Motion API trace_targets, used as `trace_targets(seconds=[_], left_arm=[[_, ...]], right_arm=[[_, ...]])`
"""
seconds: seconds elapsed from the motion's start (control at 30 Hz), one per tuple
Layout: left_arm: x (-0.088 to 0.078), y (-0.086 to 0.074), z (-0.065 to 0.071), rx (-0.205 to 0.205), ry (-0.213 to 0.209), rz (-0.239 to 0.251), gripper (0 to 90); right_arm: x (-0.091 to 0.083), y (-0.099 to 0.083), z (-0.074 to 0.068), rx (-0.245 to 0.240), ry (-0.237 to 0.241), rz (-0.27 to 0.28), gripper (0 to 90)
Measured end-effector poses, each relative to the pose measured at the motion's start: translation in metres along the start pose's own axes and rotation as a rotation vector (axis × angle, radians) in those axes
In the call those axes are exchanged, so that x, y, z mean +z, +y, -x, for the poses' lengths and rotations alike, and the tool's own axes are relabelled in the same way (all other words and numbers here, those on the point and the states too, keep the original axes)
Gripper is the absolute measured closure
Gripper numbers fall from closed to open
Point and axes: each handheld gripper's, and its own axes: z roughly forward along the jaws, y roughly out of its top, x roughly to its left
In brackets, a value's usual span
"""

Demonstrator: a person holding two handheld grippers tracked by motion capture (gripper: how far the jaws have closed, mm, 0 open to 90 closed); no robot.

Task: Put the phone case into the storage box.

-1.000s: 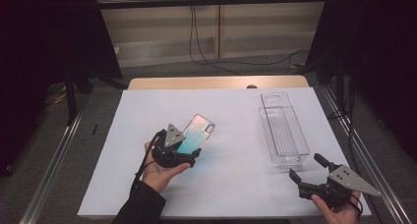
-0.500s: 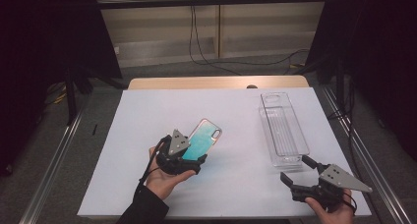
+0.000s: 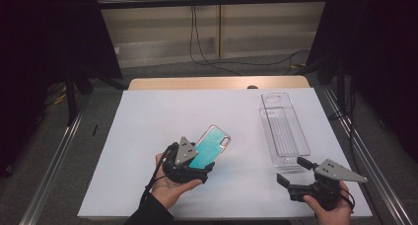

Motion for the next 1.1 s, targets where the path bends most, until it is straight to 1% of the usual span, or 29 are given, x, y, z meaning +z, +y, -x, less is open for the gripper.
trace_targets(seconds=[0.1, 0.17, 0.2, 0.27, 0.37, 0.4, 0.5, 0.57, 0.67, 0.7, 0.77, 0.83, 0.9, 0.97, 1.1], left_arm=[[-0.001, -0.001, 0.003, 0.001, -0.002, 0.003, 16.9], [-0.002, -0.002, 0.005, 0.01, 0.005, 0.0, 16.9], [-0.001, -0.002, 0.006, 0.0, -0.001, 0.0, 16.9], [0.001, -0.003, 0.008, 0.003, 0.011, 0.008, 16.9], [0.005, -0.002, 0.009, -0.001, 0.008, 0.008, 16.9], [0.007, -0.002, 0.01, -0.005, 0.008, 0.008, 16.9], [0.01, -0.001, 0.013, 0.005, 0.002, 0.001, 16.9], [0.011, -0.001, 0.014, 0.009, -0.003, 0.005, 16.9], [0.011, 0.0, 0.017, 0.013, -0.008, 0.002, 16.9], [0.011, 0.0, 0.017, 0.015, -0.009, 0.003, 16.9], [0.012, 0.0, 0.018, 0.018, -0.008, 0.002, 16.9], [0.013, 0.0, 0.02, 0.013, -0.002, 0.003, 16.9], [0.013, 0.001, 0.02, 0.021, 0.003, -0.002, 16.9], [0.013, 0.001, 0.02, 0.029, 0.008, -0.004, 16.9], [0.015, 0.002, 0.022, 0.029, 0.014, 0.004, 16.9]], right_arm=[[0.002, 0.002, -0.003, -0.001, 0.0, 0.01, 7.9], [0.004, 0.004, -0.005, -0.002, -0.001, 0.001, 7.9], [0.006, 0.005, -0.007, 0.0, 0.008, 0.0, 8.3], [0.01, 0.006, -0.011, -0.001, 0.025, -0.012, 8.9], [0.017, 0.009, -0.018, 0.004, 0.072, -0.046, 12.2], [0.019, 0.01, -0.02, 0.002, 0.08, -0.06, 12.9], [0.027, 0.014, -0.028, -0.023, 0.085, -0.099, 13.2], [0.032, 0.016, -0.033, -0.038, 0.082, -0.11, 13.5], [0.039, 0.019, -0.037, -0.031, 0.094, -0.126, 13.9], [0.041, 0.02, -0.038, -0.028, 0.095, -0.122, 14.0], [0.045, 0.022, -0.039, -0.019, 0.085, -0.124, 19.3], [0.05, 0.024, -0.039, 0.005, 0.083, -0.133, 17.4], [0.054, 0.027, -0.039, 0.022, 0.085, -0.143, 17.5], [0.056, 0.029, -0.039, 0.026, 0.08, -0.144, 17.0], [0.061, 0.034, -0.04, 0.046, 0.077, -0.162, 14.8]])
